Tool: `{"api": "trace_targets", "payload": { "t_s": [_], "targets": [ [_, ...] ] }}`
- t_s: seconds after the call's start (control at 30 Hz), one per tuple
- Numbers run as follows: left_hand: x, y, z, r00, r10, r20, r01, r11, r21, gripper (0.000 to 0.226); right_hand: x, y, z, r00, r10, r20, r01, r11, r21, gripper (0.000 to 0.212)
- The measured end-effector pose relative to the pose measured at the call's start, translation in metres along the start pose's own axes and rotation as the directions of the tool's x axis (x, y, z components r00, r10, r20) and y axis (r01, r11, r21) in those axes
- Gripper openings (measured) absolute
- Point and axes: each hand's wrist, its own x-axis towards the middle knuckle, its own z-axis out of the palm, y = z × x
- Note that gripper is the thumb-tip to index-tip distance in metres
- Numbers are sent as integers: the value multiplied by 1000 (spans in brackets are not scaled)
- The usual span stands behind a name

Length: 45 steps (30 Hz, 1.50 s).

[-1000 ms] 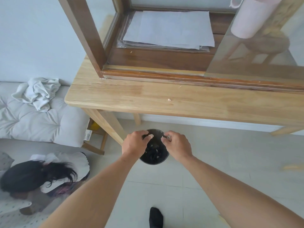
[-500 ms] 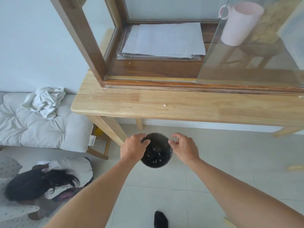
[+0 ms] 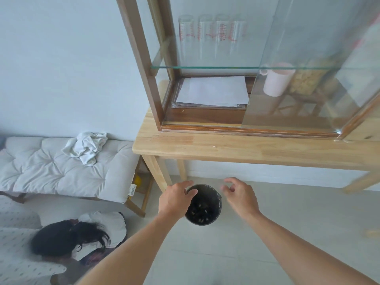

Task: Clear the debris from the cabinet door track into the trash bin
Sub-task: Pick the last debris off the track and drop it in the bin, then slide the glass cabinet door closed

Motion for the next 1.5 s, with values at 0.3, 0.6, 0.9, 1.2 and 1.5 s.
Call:
{"api": "trace_targets", "payload": {
  "t_s": [0.3, 0.6, 0.9, 1.2, 1.5],
  "targets": [
    [-31, 16, -70, 990, 127, -67, -128, 992, -14, 40, -45, -50, -41, 994, -53, -100, 55, 998, 19, 33],
    [-39, 28, -159, 966, 187, -180, -205, 975, -87, 48, -64, -123, -94, 971, -141, -196, 139, 990, -24, 28],
    [2, 35, -223, 911, 190, -367, -246, 963, -113, 52, -34, -192, -144, 873, -292, -390, 294, 954, -56, 17],
    [45, 58, -237, 905, 134, -403, -236, 948, -215, 96, -3, -190, -194, 574, -671, -469, 439, 736, -516, 33],
    [62, 72, -222, 902, 198, -383, -293, 934, -205, 117, 49, -154, -262, 511, -817, -269, 129, 382, -915, 120]
  ]
}}
